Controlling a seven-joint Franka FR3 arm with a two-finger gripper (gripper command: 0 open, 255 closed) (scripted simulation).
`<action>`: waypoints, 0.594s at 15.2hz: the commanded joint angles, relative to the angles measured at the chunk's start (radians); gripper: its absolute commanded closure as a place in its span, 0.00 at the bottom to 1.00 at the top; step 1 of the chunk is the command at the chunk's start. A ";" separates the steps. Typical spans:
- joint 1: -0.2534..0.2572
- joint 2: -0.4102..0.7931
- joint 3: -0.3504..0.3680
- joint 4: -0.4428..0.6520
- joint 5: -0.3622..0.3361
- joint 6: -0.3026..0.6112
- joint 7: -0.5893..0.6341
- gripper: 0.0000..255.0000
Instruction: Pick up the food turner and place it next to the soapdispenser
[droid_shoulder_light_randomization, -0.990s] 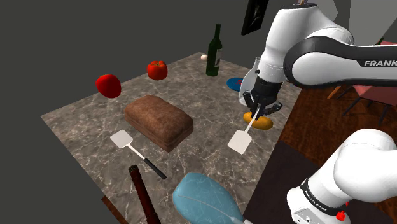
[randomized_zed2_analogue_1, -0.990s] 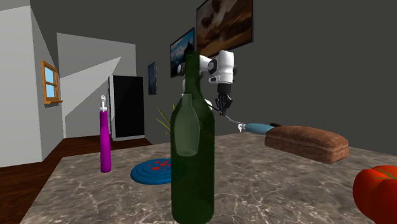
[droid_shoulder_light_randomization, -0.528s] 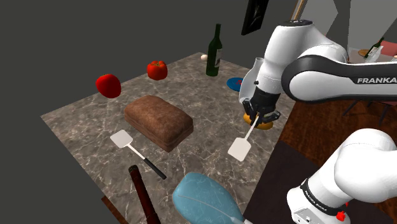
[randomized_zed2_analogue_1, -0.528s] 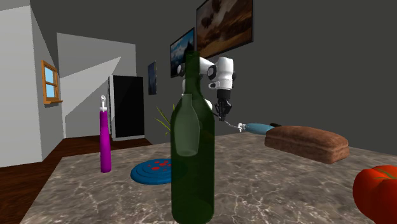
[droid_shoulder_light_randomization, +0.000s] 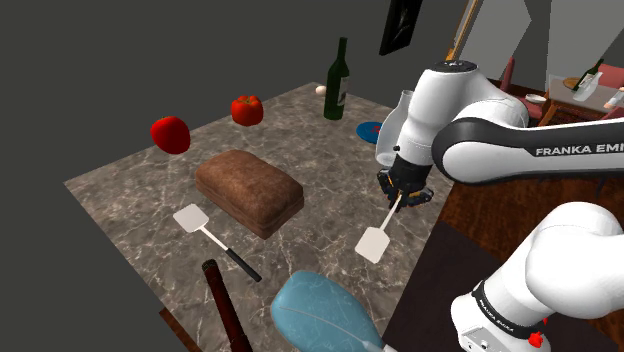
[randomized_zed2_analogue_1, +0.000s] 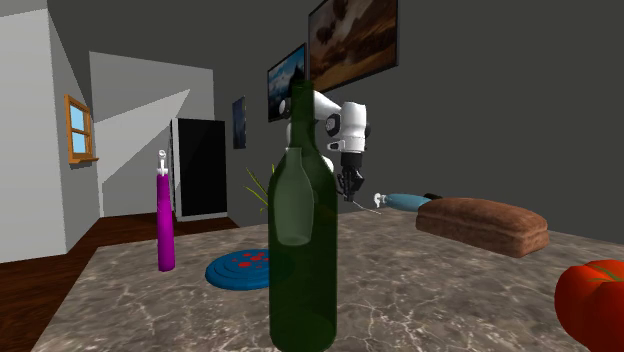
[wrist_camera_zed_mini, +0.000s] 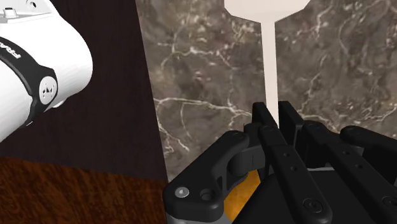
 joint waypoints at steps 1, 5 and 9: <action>0.002 0.016 0.007 -0.022 0.005 0.038 0.004 1.00; 0.003 0.050 0.018 -0.059 0.011 0.109 0.008 1.00; 0.003 0.087 0.028 -0.089 0.016 0.175 0.012 1.00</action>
